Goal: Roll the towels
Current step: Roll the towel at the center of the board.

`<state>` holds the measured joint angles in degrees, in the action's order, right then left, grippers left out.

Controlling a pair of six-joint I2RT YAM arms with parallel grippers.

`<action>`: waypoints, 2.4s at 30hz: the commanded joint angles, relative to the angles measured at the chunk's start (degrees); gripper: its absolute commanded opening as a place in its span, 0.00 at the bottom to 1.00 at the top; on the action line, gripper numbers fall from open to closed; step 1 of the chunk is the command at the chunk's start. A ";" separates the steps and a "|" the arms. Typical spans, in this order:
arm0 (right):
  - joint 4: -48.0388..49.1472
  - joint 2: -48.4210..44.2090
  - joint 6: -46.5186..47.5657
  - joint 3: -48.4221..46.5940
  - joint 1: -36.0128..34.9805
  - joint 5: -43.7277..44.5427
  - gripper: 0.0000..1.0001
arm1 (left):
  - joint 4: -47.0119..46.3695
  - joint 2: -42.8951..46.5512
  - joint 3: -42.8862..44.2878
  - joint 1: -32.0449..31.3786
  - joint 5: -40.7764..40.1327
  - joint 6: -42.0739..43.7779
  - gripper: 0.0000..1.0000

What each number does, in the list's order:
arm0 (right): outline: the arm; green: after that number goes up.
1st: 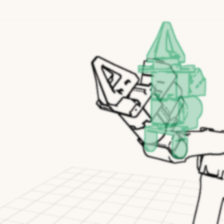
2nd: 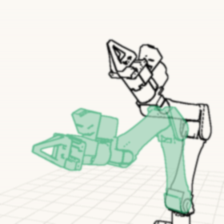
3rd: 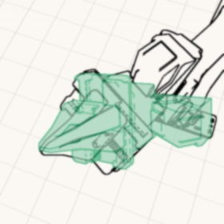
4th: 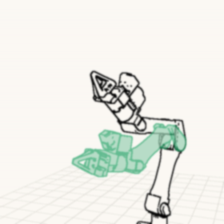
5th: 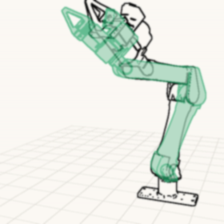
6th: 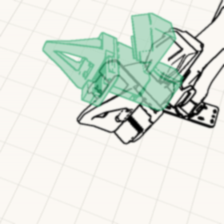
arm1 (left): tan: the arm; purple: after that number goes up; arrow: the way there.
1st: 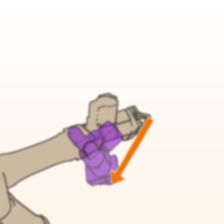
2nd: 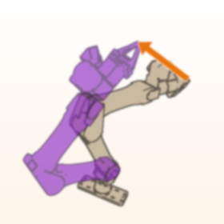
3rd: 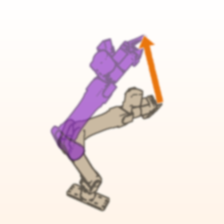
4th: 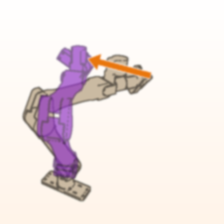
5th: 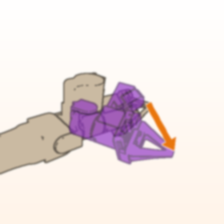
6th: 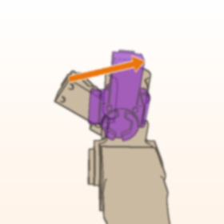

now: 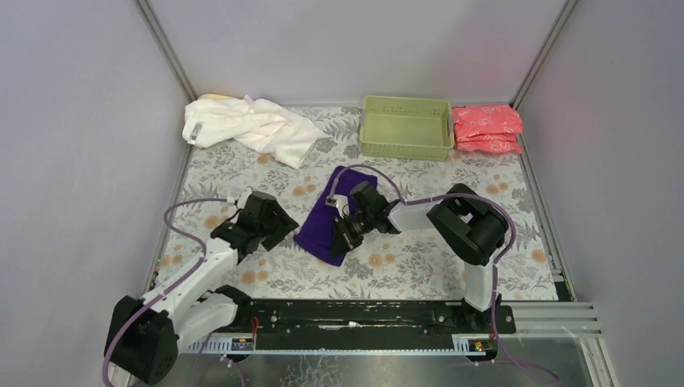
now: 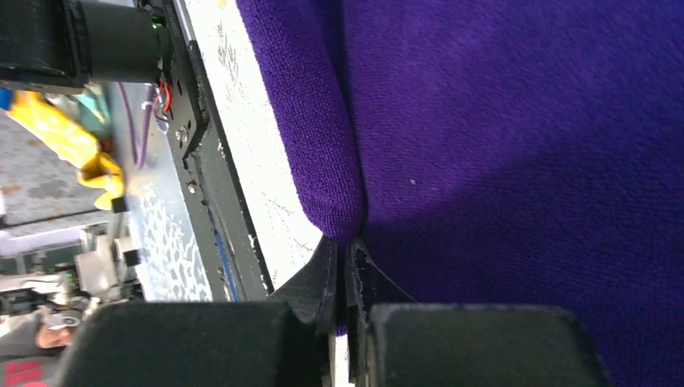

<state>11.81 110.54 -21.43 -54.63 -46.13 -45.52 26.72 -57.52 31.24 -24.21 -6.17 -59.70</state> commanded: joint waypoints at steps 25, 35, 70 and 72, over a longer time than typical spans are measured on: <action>-3.55 5.83 -3.80 -3.52 2.75 -4.01 0.05 | -12.05 0.01 -9.36 0.39 11.85 -3.48 0.56; -7.96 1.84 0.21 -4.28 2.74 -0.02 0.16 | -13.42 -6.65 -10.01 0.39 7.98 -2.88 0.47; -17.70 -8.25 27.63 -7.01 -19.28 45.57 0.51 | -13.27 -12.42 -10.32 0.38 7.92 -0.46 0.44; -17.80 -6.89 28.33 -6.96 -19.86 46.87 0.51 | -13.19 -12.71 -10.17 0.38 7.87 -0.35 0.44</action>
<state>-7.20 102.06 3.97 -59.94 -64.49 -2.09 8.95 -67.61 22.79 -23.99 4.60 -62.70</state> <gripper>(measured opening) 0.514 0.439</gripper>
